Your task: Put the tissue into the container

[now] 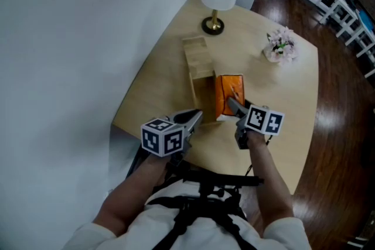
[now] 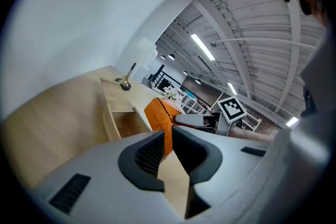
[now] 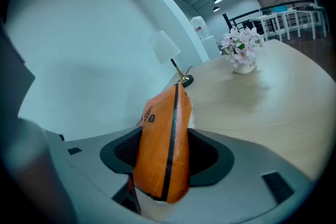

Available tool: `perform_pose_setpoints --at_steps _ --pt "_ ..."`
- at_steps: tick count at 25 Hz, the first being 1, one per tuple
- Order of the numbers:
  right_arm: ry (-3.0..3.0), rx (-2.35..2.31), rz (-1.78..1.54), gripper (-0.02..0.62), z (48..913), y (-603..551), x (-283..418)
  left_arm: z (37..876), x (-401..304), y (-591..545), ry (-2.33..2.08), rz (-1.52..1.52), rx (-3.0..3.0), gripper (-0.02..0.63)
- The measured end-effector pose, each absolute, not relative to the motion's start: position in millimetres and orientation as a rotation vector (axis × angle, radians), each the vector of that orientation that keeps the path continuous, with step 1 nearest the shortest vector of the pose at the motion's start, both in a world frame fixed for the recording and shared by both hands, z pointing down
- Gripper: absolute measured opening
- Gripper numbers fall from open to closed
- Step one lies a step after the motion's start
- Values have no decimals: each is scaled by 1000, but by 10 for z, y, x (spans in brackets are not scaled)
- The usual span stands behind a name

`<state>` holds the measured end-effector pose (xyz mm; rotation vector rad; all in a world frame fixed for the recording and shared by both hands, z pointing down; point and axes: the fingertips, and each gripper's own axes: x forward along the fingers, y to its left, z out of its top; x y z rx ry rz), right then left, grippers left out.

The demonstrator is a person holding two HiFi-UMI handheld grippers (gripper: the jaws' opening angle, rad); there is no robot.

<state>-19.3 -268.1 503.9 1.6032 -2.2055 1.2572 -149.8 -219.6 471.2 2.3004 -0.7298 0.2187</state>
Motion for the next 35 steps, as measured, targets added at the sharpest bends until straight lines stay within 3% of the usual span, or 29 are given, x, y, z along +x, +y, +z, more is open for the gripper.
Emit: perform_pose_setpoints --at_steps 35 --pt "-2119 1335 1241 253 5728 -2982 -883 4923 -1739 -2372 -766 233 2228 28"
